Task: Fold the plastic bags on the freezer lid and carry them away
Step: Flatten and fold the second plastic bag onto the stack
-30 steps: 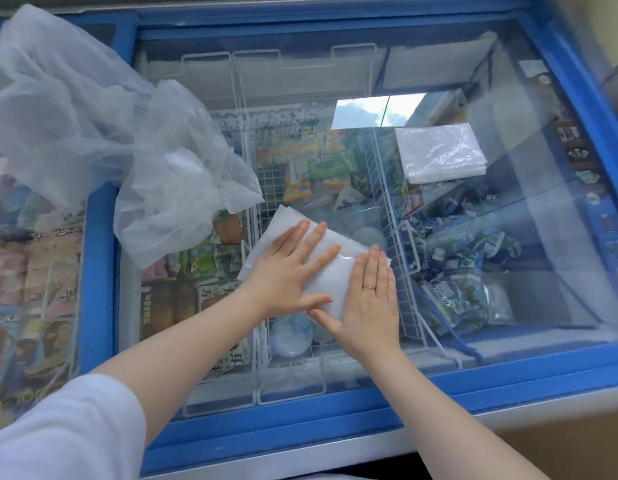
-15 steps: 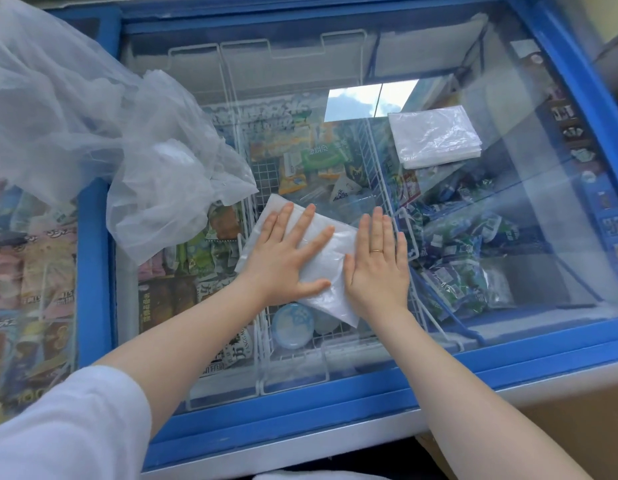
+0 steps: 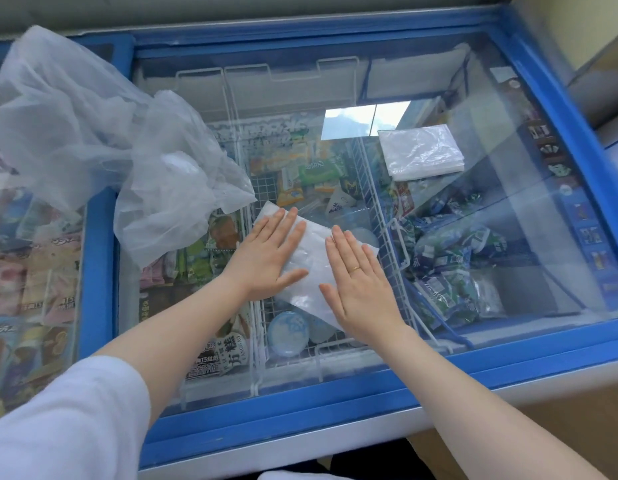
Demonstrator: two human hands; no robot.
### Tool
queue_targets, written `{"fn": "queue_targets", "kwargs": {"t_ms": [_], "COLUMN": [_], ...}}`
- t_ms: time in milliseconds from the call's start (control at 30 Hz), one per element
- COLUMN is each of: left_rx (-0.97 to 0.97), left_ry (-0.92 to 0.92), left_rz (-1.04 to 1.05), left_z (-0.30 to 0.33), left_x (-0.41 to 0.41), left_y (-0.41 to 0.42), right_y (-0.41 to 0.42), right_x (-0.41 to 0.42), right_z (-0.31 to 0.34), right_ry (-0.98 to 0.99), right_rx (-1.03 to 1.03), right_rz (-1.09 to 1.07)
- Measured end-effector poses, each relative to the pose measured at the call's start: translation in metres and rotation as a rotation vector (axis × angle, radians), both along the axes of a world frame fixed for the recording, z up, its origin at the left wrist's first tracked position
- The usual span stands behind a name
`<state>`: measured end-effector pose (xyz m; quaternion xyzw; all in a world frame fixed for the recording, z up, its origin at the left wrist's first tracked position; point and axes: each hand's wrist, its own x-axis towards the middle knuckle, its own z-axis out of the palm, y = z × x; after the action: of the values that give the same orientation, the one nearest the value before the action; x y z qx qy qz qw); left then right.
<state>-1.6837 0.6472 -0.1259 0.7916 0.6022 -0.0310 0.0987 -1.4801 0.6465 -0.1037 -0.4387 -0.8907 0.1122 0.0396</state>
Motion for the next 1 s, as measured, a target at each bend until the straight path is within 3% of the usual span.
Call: {"fn": "queue_targets", "kwargs": {"t_ms": [200, 367, 533, 667, 833, 1000], "left_rx": [0.034, 0.048, -0.021, -0.067, 0.216, -0.007], "left_ry": [-0.075, -0.061, -0.001, 0.069, -0.115, -0.053], "left_rz": [0.023, 0.034, 0.049, 0.079, 0.025, 0.161], "left_z": [-0.003, -0.004, 0.001, 0.019, 0.038, 0.012], "left_x": [-0.001, -0.001, 0.003, 0.006, 0.046, 0.068], "left_y": [-0.002, -0.002, -0.002, -0.002, -0.028, -0.051], "right_y": [0.000, -0.006, -0.013, -0.004, 0.035, 0.061], "right_x": [-0.050, -0.034, -0.012, 0.015, 0.026, 0.011], "right_z": [-0.029, -0.035, -0.028, -0.011, 0.020, 0.027], "right_ry": [-0.079, -0.096, -0.160, -0.179, -0.104, -0.080], "right_rx": [-0.082, -0.017, -0.094, -0.225, -0.192, -0.323], "right_rz": [-0.136, -0.194, -0.308, -0.194, -0.118, -0.173]}}
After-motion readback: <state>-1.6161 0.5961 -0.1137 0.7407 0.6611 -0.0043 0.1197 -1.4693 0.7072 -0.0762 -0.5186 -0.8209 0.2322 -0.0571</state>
